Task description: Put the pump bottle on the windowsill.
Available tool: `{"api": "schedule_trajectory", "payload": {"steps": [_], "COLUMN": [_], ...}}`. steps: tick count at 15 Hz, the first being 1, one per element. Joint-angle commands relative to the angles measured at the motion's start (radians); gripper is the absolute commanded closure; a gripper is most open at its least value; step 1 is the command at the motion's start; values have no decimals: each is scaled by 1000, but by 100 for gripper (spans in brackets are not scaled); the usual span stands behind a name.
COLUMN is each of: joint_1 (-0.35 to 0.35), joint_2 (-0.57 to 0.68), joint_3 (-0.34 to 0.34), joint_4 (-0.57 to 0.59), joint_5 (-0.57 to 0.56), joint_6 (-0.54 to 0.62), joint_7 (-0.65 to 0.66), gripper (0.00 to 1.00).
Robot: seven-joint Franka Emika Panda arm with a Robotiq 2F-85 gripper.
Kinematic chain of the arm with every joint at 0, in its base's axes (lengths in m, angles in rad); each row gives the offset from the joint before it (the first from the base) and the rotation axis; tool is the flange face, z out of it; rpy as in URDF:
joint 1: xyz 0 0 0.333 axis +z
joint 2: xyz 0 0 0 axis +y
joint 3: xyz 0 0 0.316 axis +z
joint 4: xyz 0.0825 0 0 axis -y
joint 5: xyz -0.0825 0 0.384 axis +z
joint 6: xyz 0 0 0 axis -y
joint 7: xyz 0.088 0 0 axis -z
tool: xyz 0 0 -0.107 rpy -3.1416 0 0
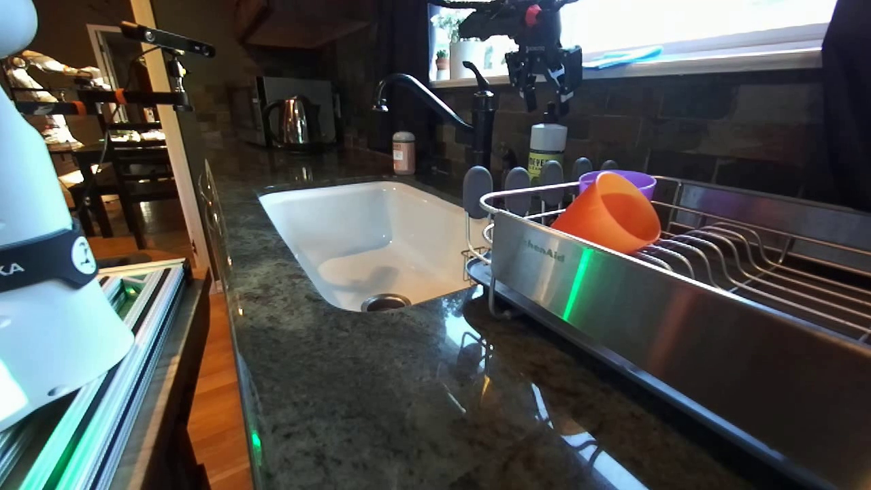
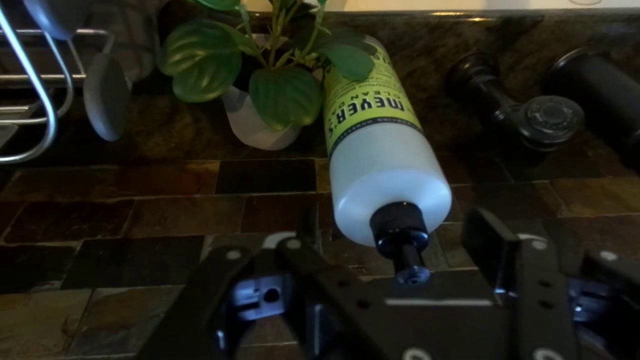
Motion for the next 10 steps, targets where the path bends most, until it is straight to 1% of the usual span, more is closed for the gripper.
{"api": "schedule_trajectory", "payload": {"steps": [1, 2, 3, 4, 6, 9, 10], "joint_1": [3, 3, 3, 3, 4, 6, 6], "joint_2": [32, 36, 39, 41, 44, 49, 52], "joint_3": [-7, -8, -7, -6, -5, -5, -4], "joint_4": [18, 21, 21, 21, 23, 30, 31], "joint_5": [-27, -31, -32, -35, -43, -60, -64], "joint_6": [18, 21, 27, 32, 55, 74, 76], "joint_7": [8, 9, 6, 3, -3, -3, -3], "gripper": [32, 34, 49, 58, 72, 75, 68]}}
